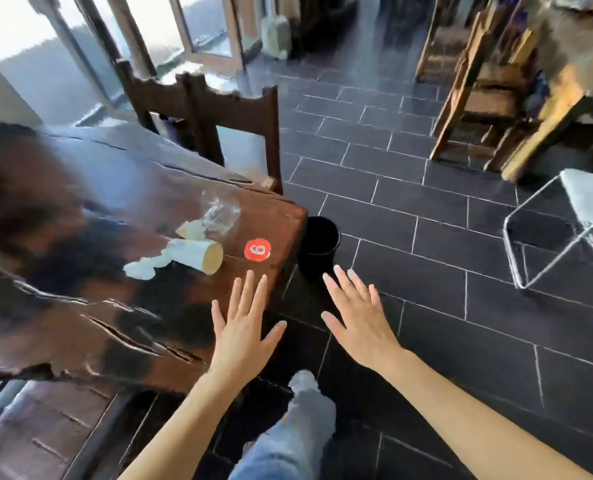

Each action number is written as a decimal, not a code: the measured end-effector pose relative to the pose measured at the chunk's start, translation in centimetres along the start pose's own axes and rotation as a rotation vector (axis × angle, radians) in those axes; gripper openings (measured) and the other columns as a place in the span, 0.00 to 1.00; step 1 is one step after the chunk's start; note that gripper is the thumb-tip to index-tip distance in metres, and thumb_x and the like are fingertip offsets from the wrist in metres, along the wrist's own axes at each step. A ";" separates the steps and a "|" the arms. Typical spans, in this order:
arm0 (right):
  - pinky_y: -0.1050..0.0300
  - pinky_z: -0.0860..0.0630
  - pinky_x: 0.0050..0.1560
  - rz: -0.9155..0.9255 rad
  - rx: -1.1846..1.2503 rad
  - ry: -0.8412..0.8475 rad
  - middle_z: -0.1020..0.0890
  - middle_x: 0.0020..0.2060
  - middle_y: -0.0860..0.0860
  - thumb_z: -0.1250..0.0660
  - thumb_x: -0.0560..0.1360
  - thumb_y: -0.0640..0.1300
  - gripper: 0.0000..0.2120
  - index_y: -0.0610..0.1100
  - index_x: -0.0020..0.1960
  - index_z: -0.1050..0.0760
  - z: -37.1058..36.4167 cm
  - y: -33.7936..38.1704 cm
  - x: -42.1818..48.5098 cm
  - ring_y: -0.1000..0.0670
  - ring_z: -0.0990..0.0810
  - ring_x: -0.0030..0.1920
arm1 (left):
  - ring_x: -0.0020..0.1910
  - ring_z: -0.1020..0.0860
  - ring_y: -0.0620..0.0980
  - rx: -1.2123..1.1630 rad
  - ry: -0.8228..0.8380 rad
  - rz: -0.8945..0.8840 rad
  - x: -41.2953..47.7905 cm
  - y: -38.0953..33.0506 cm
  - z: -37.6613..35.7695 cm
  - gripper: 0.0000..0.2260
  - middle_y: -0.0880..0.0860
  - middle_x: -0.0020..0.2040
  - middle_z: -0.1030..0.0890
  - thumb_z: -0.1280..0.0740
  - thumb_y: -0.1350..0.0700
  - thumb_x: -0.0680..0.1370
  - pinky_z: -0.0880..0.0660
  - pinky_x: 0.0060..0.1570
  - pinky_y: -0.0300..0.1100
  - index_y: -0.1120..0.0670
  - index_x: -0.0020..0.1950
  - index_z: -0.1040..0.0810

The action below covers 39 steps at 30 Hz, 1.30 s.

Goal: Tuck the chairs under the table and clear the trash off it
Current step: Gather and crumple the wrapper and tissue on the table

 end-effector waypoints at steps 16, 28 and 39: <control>0.45 0.50 0.76 0.165 -0.005 0.203 0.49 0.78 0.53 0.45 0.81 0.53 0.28 0.51 0.78 0.49 2.1 -4.9 29.6 0.50 0.54 0.78 | 0.74 0.70 0.45 -0.109 0.002 0.302 24.1 4.9 -1.9 0.33 0.45 0.78 0.63 0.44 0.40 0.78 0.70 0.69 0.55 0.44 0.77 0.60; 0.52 0.48 0.76 0.450 -0.087 0.722 0.47 0.78 0.47 0.39 0.78 0.58 0.37 0.43 0.78 0.49 -8.5 1.6 46.8 0.48 0.49 0.78 | 0.74 0.40 0.54 -0.475 -0.284 1.056 25.2 14.9 -0.5 0.29 0.55 0.74 0.36 0.35 0.50 0.77 0.42 0.73 0.53 0.55 0.74 0.41; 0.49 0.39 0.73 0.629 0.075 0.766 0.36 0.74 0.47 0.31 0.75 0.52 0.35 0.44 0.76 0.43 -12.1 13.2 53.6 0.47 0.39 0.74 | 0.71 0.34 0.49 -0.797 -0.548 1.302 25.4 17.3 -1.8 0.25 0.49 0.72 0.35 0.35 0.55 0.78 0.32 0.69 0.47 0.51 0.73 0.39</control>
Point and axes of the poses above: each hand's wrist, its own x-axis towards the middle knuckle, its own z-axis out of the back of the hand, y = z × x, the point moved 9 cm from there along x, towards the middle knuckle
